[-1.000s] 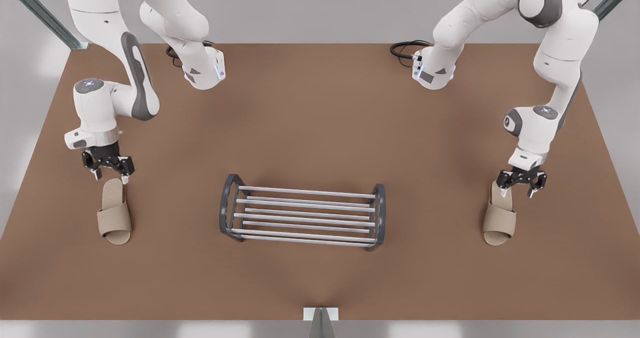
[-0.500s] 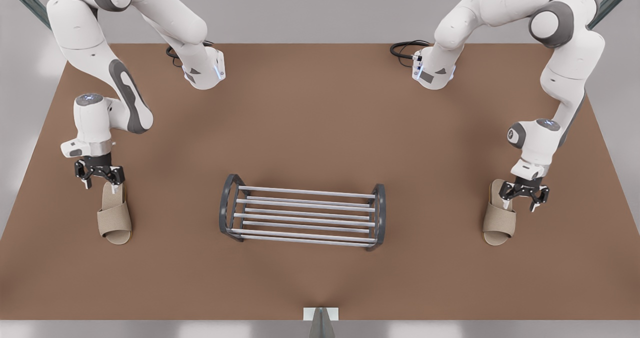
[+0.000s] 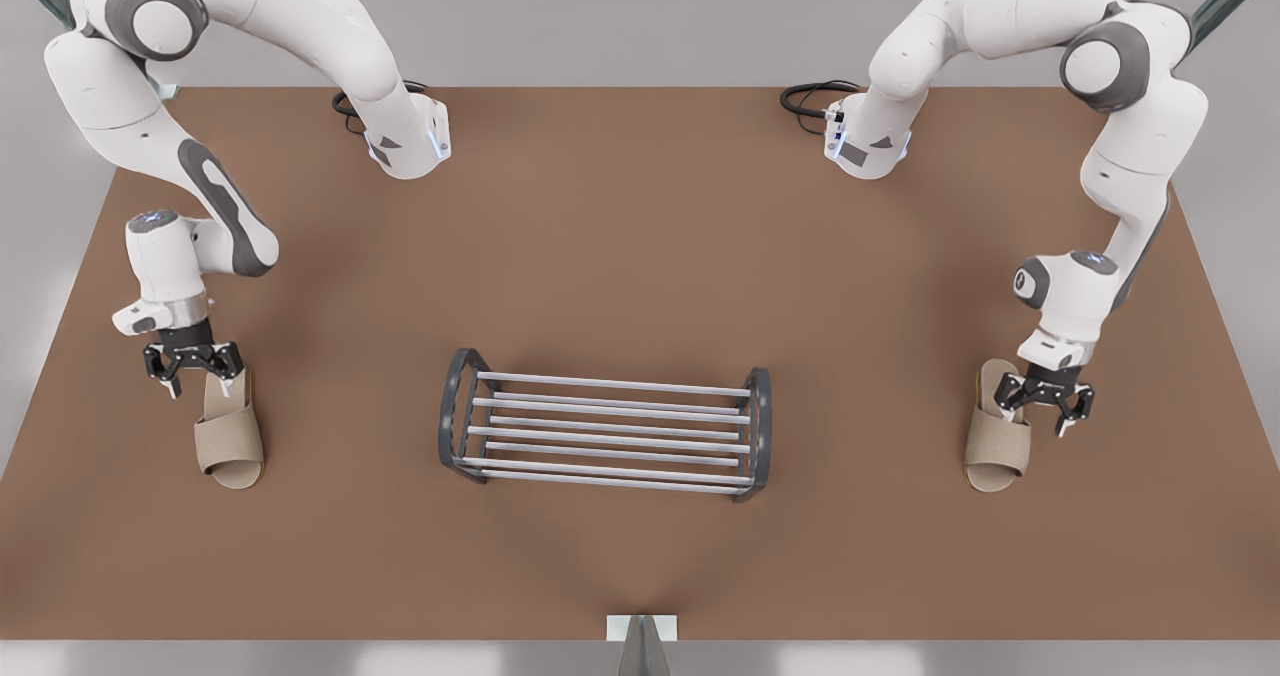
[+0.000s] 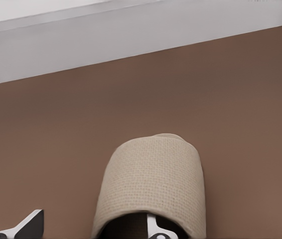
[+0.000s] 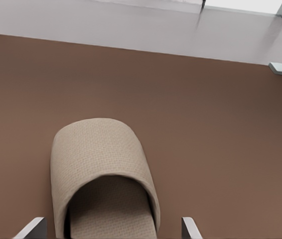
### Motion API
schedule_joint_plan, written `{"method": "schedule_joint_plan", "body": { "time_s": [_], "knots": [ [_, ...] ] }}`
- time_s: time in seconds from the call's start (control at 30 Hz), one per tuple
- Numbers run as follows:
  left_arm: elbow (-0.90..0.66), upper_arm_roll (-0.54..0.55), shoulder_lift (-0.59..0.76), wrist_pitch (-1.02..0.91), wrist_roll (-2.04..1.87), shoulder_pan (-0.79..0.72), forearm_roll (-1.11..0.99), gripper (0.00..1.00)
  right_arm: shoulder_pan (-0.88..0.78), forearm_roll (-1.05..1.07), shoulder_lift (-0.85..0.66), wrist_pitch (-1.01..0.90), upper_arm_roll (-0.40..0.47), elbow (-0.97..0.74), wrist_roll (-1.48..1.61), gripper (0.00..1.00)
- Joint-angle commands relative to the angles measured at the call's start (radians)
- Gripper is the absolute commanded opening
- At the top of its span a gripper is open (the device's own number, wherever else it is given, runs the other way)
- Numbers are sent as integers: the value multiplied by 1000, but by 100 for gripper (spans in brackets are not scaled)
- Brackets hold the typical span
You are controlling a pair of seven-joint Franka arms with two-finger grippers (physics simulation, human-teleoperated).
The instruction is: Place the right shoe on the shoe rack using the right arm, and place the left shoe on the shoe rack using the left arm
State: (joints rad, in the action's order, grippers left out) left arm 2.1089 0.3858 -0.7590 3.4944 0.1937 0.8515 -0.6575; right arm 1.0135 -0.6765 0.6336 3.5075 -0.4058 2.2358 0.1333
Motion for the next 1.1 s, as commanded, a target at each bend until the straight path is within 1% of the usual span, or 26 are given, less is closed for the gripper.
{"method": "schedule_joint_plan", "body": {
  "time_s": [0.0, 0.17, 0.33, 0.4, 0.5, 0.53, 0.6, 0.63, 0.67, 0.73, 0.83, 0.97, 1.07],
  "knots": [
    [-7, 1, -8, 0, 13, 0, -4, 99, 0, -35, 28, 1, 1, -21, 38, 100],
    [-18, 1, -23, 0, 13, 1, -16, 99, 0, -43, 43, 1, 1, -39, 42, 100],
    [-18, 1, -29, 0, 13, 21, -45, 99, 36, -51, 60, 1, 5, -39, 108, 100],
    [-18, 2, -29, 0, 12, 21, -45, 80, 31, -51, 95, 1, 5, -70, 109, 100],
    [-18, 8, -29, 2, 10, 20, -45, 81, 22, -52, 124, 1, 5, -97, 109, 100],
    [-18, 8, -29, 2, 10, 20, -45, 79, 20, -52, 126, 1, 5, -105, 109, 100],
    [-18, 8, -29, 2, 7, 18, -44, 54, 19, -52, 135, 1, 5, -114, 109, 100],
    [-21, 8, -31, 2, 6, 18, -44, 46, 20, -52, 146, 1, 5, -127, 111, 100],
    [-21, 8, -31, 2, 6, 18, -44, 40, 20, -54, 153, 1, 5, -133, 112, 100],
    [-26, 8, -31, 0, 3, 18, -36, 32, 20, -58, 167, 1, 5, -137, 112, 100],
    [-27, 10, -36, 0, -23, 20, -31, 23, 7, -58, 195, 1, 2, -163, 112, 100],
    [-50, 57, -13, -18, -138, 20, -30, 21, -7, -57, 195, 1, -1, -162, 108, 100],
    [-49, 169, 165, -267, -336, 24, -30, 21, -10, -57, 195, 1, -1, -162, 106, 100]
  ]
}}
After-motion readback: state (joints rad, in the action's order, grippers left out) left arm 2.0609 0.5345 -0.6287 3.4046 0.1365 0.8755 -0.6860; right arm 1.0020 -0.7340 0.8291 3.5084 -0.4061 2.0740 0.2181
